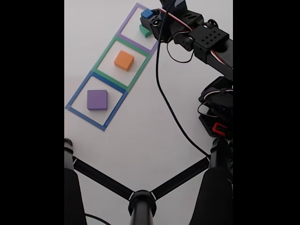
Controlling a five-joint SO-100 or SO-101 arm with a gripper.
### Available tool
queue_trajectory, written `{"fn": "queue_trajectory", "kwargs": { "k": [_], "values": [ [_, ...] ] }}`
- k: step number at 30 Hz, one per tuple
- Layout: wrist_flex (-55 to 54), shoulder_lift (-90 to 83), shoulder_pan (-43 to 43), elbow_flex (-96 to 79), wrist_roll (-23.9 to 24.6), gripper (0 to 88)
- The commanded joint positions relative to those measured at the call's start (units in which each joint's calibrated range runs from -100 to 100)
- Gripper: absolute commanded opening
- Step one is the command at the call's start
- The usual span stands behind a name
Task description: Tower of hanoi
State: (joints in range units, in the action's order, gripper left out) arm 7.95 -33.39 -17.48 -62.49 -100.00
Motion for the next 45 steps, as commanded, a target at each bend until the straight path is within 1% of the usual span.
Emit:
{"fn": "queue_trajectory", "kwargs": {
  "k": [1,4,8,21,28,45],
  "values": [
    [-13.57,4.70,-0.94,-2.71,0.00,3.4],
    [-21.99,8.95,-1.62,-5.98,0.00,3.3],
    [-30.41,13.04,-1.85,-9.34,0.00,3.3],
    [-49.35,27.70,-1.85,-11.34,0.00,3.2],
    [-54.77,33.71,-2.38,-10.61,0.00,3.2],
    [-57.44,39.80,-2.92,-6.80,0.00,3.3]
  ]
}}
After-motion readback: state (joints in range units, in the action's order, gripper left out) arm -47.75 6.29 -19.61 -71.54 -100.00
